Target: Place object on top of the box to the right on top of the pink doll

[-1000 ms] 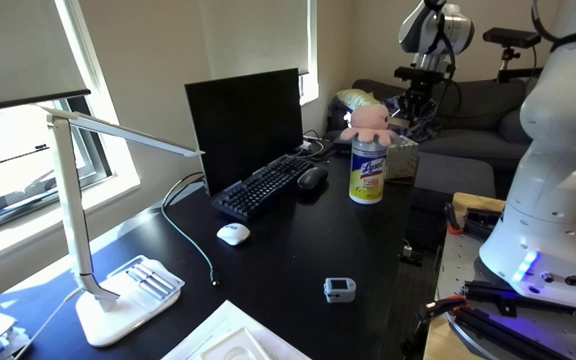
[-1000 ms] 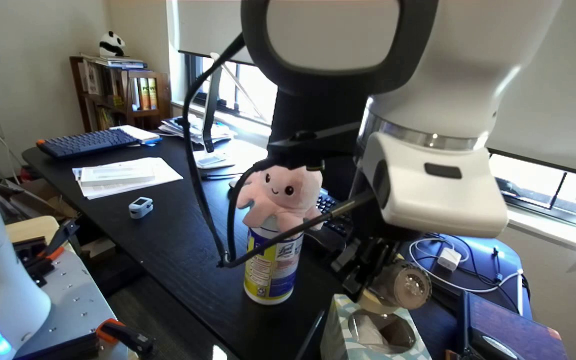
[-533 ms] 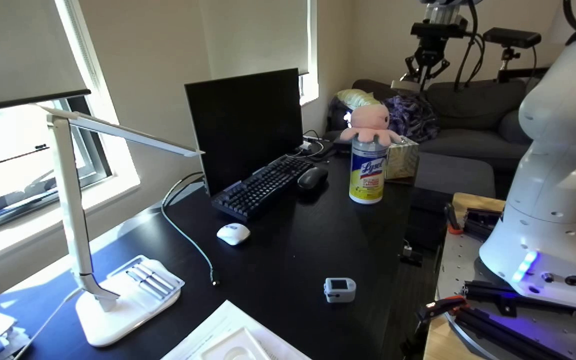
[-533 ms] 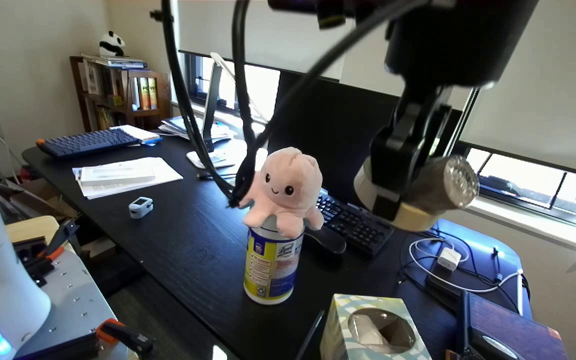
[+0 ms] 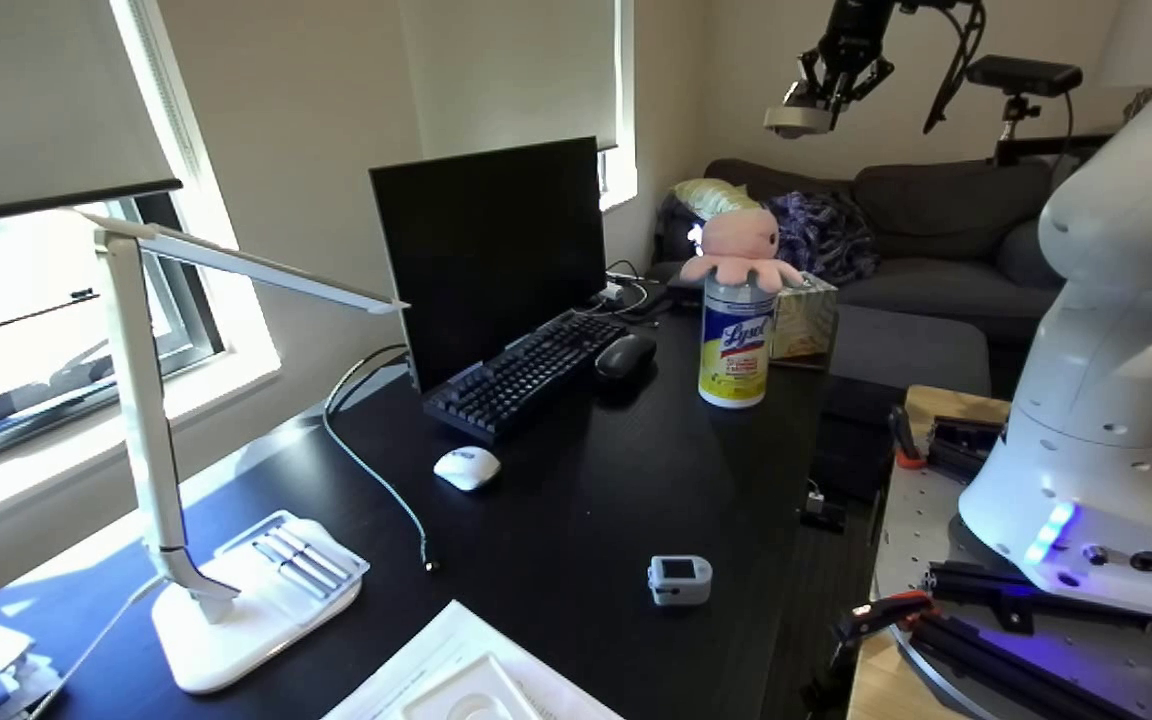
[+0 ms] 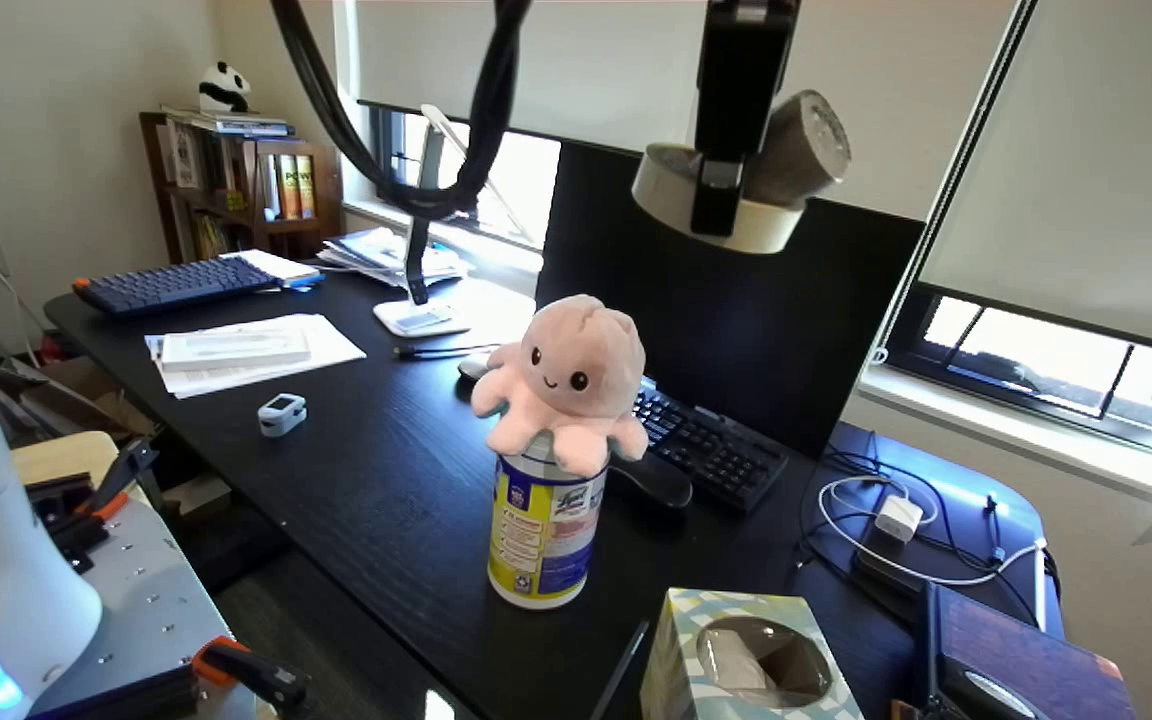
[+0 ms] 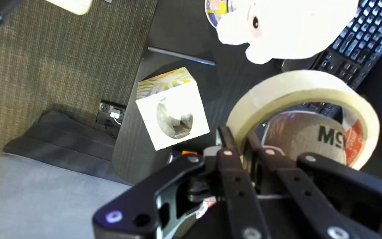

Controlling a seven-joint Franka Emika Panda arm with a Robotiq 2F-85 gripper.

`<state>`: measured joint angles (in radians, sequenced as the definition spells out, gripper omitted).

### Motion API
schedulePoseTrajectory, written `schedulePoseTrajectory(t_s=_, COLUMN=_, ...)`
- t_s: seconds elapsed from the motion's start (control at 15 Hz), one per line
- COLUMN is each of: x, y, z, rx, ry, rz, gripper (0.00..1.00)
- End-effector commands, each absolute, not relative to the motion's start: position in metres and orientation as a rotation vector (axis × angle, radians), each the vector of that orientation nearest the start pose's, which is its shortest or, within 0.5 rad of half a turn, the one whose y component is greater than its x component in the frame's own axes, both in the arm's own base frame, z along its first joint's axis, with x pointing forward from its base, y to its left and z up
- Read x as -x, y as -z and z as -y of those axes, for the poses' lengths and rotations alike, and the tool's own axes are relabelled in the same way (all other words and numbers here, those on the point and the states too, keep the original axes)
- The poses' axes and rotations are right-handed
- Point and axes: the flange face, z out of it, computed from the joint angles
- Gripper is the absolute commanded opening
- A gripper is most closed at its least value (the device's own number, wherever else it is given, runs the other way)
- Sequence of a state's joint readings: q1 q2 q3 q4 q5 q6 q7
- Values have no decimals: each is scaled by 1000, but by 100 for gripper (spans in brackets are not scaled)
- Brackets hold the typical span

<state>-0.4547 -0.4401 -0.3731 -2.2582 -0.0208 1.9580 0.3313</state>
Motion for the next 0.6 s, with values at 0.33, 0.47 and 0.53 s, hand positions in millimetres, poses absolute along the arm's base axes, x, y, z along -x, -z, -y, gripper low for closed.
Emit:
schedulePoseTrajectory(t_s=0.33, x=-329, y=-507, z=249, rx=2847, ry=154, rz=-1145, gripper=7)
schedulePoseTrajectory(t_s=0.47, x=-335, y=-496, z=237, rx=2885, ry=129, rz=-1120, gripper=7)
schedulePoseTrajectory(t_s=0.53, x=-336, y=-489, z=233, rx=2911, ry=150, rz=-1129, gripper=7)
